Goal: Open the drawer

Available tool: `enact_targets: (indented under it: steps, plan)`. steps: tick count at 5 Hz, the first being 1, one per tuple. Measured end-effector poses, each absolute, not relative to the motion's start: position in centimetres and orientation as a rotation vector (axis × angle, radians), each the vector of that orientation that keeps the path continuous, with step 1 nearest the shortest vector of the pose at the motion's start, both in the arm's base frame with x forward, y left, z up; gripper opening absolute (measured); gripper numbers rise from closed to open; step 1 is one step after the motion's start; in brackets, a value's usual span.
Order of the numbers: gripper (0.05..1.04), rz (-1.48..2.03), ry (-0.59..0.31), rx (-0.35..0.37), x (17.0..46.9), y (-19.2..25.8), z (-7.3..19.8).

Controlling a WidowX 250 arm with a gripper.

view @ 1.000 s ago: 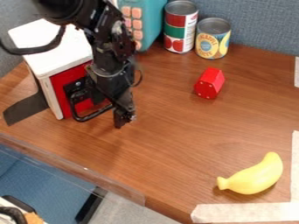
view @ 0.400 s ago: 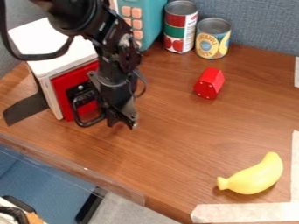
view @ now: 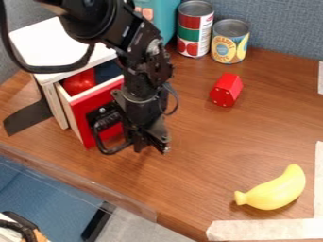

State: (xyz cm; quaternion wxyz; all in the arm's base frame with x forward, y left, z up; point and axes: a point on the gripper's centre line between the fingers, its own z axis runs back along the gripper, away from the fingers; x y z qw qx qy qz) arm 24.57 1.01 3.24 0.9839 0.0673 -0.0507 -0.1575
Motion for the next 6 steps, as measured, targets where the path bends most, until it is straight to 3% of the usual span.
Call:
enact_targets:
  steps: [2,5,6]
  plan:
    - [0.143,-0.285,-0.096,0.034,23.3,-1.8,5.1]
    - [0.143,-0.303,-0.086,0.009,22.6,-3.2,5.2]
    - [0.183,-0.309,-0.08,0.002,22.4,-3.5,5.2]
